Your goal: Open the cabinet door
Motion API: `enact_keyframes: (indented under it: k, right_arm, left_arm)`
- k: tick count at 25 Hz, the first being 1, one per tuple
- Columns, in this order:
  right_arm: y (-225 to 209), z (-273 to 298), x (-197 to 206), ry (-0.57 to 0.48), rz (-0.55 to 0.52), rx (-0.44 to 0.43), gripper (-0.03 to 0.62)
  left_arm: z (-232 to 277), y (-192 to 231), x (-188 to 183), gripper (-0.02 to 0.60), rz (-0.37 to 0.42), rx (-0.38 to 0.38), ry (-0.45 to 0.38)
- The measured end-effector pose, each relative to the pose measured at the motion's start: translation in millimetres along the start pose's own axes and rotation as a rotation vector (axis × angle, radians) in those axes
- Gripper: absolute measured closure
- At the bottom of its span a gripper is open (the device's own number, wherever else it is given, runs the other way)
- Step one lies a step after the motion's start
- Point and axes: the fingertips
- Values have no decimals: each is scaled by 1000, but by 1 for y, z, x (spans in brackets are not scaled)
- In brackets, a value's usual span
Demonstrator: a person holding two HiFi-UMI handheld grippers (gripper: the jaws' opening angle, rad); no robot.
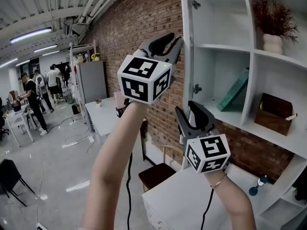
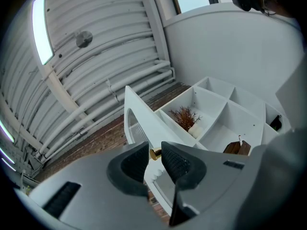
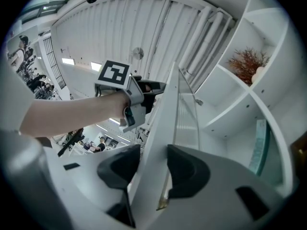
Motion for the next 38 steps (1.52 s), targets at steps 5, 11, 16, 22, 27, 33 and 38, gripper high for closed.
enact_keyframes:
  k: [5,11,16,22,27,33,38]
  right_arm:
    - [12,12,1,-10,-9,-8,410]
    - [23,24,4,-35,-15,1,402]
    - [31,32,6,-48,-24,-1,399]
    - [42,46,11,-47,-34,-15,393]
    - [47,55,14,-53,-50,-12,389]
    - [55,72,23,-56,-63,-18,385]
    - [66,87,28,-60,-76,-14,384]
  left_arm:
    - [-8,17,4,506,7,-20,8]
    - [-17,32,14,509,21,-37,29]
    - [-31,49,28,509,-17,-64,33]
    - [-47,76,40,509,-47,-112,44]
    - [-64,91,52,509,-46,-145,66]
    - [-88,115,72,509,-61,-193,94]
    - [-113,136,85,511,-69,-225,122]
Point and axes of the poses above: the fingertips, and each gripper's own axes: z forward along the fingers, y to its left, x out of its underside, and after that the axes turned 4 degrees about -x, right-handed
